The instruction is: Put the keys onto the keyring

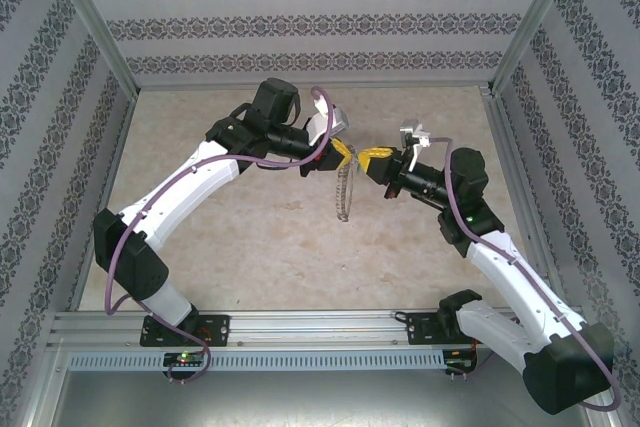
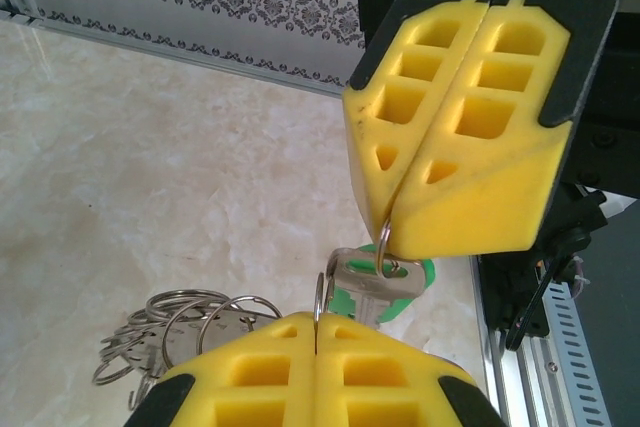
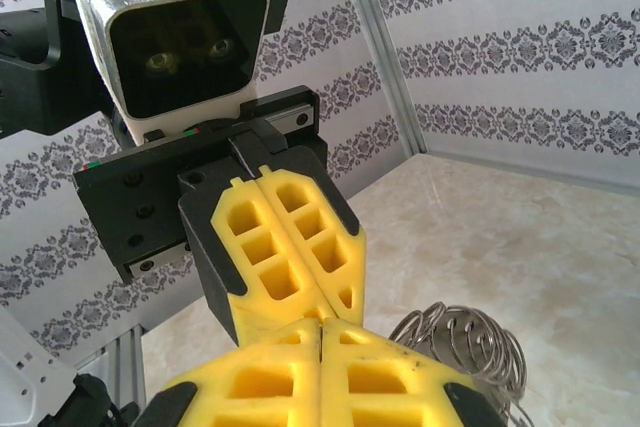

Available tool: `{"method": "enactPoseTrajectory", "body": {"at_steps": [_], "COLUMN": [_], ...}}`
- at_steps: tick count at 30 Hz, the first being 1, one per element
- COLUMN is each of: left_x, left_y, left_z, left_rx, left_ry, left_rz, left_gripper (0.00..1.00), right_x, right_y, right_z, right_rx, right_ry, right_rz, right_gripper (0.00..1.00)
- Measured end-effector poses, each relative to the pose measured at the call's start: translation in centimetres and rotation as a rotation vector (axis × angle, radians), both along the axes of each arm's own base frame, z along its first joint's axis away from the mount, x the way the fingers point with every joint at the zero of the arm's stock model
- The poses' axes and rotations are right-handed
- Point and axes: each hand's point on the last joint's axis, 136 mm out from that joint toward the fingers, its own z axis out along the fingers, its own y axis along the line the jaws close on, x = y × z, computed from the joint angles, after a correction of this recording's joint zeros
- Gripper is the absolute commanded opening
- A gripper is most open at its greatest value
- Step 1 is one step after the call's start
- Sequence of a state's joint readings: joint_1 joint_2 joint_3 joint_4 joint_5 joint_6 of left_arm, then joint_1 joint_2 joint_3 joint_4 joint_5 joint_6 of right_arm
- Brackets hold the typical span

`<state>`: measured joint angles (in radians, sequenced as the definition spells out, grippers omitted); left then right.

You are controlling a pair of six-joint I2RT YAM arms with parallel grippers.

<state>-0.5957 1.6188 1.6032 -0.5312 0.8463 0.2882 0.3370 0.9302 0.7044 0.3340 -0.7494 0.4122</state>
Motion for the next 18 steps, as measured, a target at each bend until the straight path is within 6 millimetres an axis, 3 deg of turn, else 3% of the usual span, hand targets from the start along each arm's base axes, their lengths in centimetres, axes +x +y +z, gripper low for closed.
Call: {"method": "enactPoseTrajectory", "body": {"at_steps": [18], "left_x": [0.0], "left_y": [0.0], "left_z": [0.0], "left_rx": [0.002], "left_ry": [0.000], "left_rz": [0.003], "left_gripper": [0.00], "right_x": [0.6], "right_y": [0.7], "right_z": [-1.0], "right_rx": [-0.024], "right_ry": [0.010], "right_rz": [-0.002], "right_gripper": [0.00]}}
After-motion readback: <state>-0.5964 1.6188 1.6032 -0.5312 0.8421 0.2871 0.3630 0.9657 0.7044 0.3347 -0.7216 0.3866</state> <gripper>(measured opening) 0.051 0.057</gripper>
